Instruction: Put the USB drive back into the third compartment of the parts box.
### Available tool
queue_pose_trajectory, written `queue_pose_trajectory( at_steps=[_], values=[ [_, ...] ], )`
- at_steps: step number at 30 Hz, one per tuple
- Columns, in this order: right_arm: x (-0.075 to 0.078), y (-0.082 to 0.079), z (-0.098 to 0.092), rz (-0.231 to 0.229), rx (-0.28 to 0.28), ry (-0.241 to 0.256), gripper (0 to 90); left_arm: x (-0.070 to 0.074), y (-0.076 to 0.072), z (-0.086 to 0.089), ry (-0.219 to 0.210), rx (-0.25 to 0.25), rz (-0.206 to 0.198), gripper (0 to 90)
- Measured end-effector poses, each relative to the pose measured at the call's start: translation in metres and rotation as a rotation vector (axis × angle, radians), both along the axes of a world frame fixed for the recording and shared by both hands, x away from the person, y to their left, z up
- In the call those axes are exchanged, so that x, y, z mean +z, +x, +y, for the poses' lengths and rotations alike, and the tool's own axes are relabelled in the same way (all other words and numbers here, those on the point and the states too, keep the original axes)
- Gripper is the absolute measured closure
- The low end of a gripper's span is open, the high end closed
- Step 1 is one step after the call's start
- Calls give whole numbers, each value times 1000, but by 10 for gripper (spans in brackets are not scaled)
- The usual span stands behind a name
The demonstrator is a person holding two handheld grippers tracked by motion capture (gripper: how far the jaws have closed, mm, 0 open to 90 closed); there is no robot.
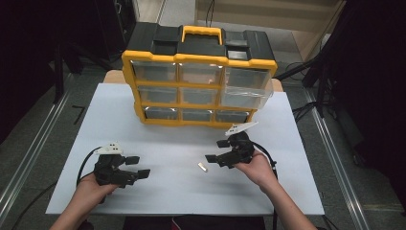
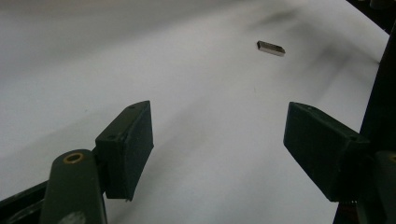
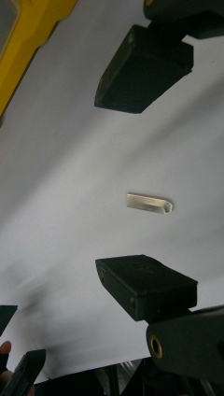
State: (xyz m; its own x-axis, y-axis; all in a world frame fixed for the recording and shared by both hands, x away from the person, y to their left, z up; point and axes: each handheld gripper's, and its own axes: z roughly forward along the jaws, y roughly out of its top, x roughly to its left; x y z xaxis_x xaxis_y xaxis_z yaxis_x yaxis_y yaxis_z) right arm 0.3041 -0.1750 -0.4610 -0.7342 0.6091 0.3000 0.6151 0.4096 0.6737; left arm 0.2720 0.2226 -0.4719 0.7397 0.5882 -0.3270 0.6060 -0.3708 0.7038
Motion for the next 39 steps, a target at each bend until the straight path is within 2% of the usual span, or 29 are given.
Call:
queue_pose_trajectory(
  at_steps=[10, 12, 14, 17, 27, 31, 34, 39],
  values=[
    [-3, 6, 12, 15, 1, -23, 185, 0, 0, 0, -1, 0, 2, 254],
    [-4, 6, 13, 22, 6, -31, 185, 0, 0, 0, -2, -1, 4, 255],
    [-5, 4, 15, 8, 32, -52, 185, 0, 0, 0, 0, -4, 3, 255],
    [-7, 3, 16, 8, 43, -55, 185, 0, 0, 0, -1, -2, 2, 255],
    [-21, 2, 17, 35, 35, -87, 208, 0, 0, 0, -2, -2, 1, 255],
    [-30, 1, 20, 56, 39, -124, 222, 0, -1, 0, 2, -6, 0, 255],
    [-32, 0, 23, 60, 33, -117, 239, 0, 0, 0, 2, -5, 0, 255],
    [-37, -2, 28, 60, 36, -136, 264, 0, 0, 0, 3, -8, 3, 255]
  ],
)
